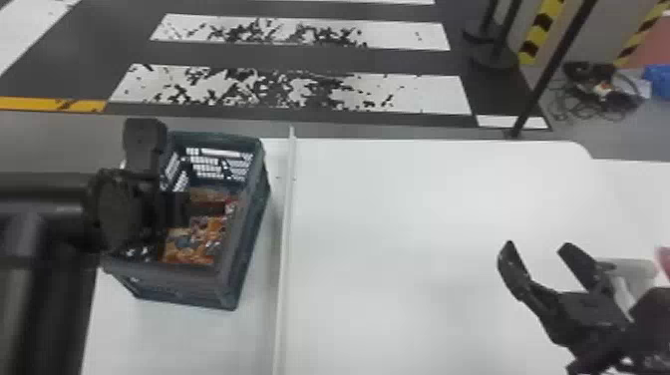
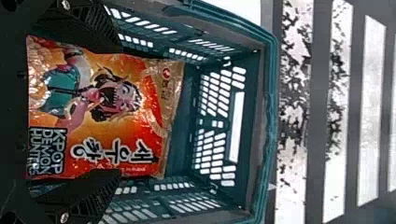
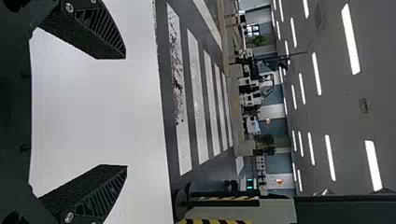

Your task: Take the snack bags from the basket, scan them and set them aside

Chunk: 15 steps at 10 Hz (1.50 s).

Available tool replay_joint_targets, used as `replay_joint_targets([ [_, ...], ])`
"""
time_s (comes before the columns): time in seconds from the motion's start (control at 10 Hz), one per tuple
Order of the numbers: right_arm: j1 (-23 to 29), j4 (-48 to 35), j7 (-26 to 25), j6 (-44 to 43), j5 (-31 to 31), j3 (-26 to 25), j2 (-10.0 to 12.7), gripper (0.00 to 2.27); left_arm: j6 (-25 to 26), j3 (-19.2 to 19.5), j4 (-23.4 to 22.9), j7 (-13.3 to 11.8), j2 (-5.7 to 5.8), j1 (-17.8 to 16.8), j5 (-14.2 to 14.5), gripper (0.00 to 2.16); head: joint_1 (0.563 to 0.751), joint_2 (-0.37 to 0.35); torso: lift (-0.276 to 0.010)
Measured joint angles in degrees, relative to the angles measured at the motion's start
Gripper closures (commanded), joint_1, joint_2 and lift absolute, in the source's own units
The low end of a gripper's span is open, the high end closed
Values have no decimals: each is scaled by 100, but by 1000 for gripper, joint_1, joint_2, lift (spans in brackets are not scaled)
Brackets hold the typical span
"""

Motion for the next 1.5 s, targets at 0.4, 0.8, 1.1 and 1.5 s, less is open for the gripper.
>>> replay_joint_targets([
  [0.4, -74, 75, -1, -2, -33, 0, -45, 93, 522, -31, 594, -125, -59, -562, -163, 130, 695, -24, -75],
  [0.8, -109, 95, -9, -40, -75, 0, -103, 93, 811, -73, 1442, -276, -183, -1191, -202, 144, 695, -43, -75],
  [1.1, -187, 175, -9, -110, -104, 9, -110, 93, 950, -247, 1835, -272, -221, -1424, -328, 144, 695, -56, -75],
  [1.5, -277, 250, -9, -147, -200, 26, -182, 93, 964, -215, 1979, -259, -206, -1326, -394, 144, 695, -51, -75],
])
